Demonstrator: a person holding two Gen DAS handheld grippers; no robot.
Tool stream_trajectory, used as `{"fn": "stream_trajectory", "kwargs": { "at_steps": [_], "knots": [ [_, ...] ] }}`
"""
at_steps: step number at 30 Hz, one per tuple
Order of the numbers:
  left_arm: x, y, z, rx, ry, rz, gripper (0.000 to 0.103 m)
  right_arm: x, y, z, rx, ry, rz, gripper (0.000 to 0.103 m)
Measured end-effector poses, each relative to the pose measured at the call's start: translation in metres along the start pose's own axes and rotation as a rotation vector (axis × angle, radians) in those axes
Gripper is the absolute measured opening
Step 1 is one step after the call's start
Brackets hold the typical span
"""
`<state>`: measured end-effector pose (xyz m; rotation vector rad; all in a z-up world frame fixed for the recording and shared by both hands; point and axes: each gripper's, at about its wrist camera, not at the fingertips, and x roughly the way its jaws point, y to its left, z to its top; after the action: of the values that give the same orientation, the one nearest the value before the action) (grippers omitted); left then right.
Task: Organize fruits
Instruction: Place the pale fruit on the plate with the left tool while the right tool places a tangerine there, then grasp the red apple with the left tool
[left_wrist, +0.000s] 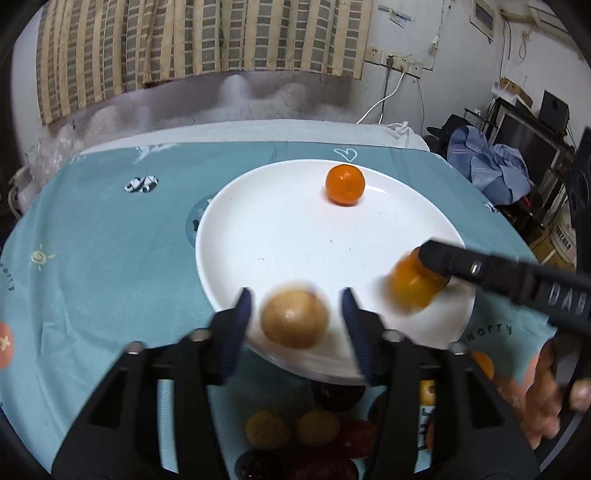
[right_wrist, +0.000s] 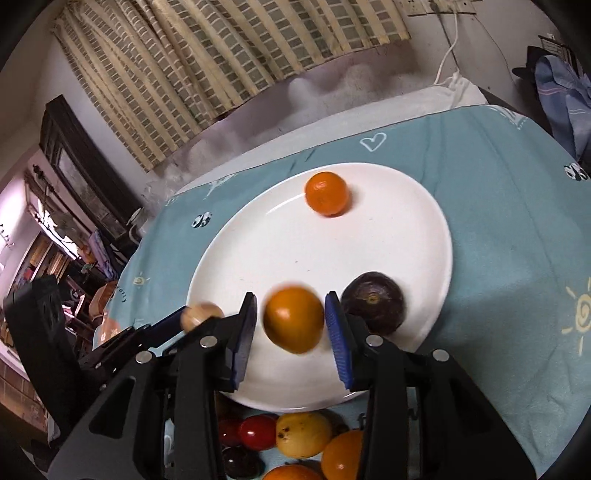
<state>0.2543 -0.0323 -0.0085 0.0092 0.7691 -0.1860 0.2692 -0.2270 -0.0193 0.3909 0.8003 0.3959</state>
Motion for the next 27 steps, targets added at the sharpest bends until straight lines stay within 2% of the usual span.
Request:
{"fn": "stream_trajectory", "kwargs": {
  "at_steps": [3,5,6,8,9,10,12,15,18,20,23,27],
  "knots": [
    [-0.011,0.0,-0.002,0.009,-0.024,0.017,0.066,-0.019,0.0,0.001,0.02,-0.042,0.015,0.055],
    [-0.025,0.004,-0.004,0.004,-0.046,0.024,0.068,-0.05,0.005,0.003,0.039,-0.112,0.069,0.059],
    [-0.036,0.007,-0.006,-0.002,-0.061,0.037,0.074,-0.073,0.013,0.003,0.028,-0.16,0.102,0.067],
    [-0.052,0.014,-0.014,-0.027,-0.088,0.061,0.083,-0.101,0.026,0.0,-0.009,-0.216,0.115,0.071],
    [-0.06,0.019,-0.019,-0.043,-0.095,0.065,0.085,-0.114,0.032,-0.004,-0.029,-0.235,0.114,0.077],
    [-0.069,0.024,-0.028,-0.06,-0.092,0.062,0.085,-0.126,0.038,-0.011,-0.051,-0.25,0.106,0.089],
    [-0.082,0.03,-0.049,-0.072,-0.082,0.078,0.085,-0.141,0.043,-0.033,-0.089,-0.262,0.093,0.098],
    [-0.094,0.031,-0.081,-0.07,-0.055,0.103,0.087,-0.144,0.033,-0.072,-0.113,-0.26,0.052,0.098],
    [-0.109,0.023,-0.11,-0.051,-0.035,0.102,0.089,-0.135,0.014,-0.095,-0.084,-0.205,0.017,0.098],
    [-0.12,0.014,-0.119,-0.027,-0.053,0.08,0.094,-0.125,0.001,-0.099,-0.036,-0.148,-0.008,0.098],
    [-0.129,-0.002,-0.127,0.029,-0.074,0.054,0.1,-0.119,-0.011,-0.095,0.032,-0.126,0.0,0.098],
    [-0.117,-0.025,-0.132,0.126,-0.037,0.06,0.1,-0.115,-0.019,-0.096,0.083,-0.103,-0.006,0.098]
  ]
}}
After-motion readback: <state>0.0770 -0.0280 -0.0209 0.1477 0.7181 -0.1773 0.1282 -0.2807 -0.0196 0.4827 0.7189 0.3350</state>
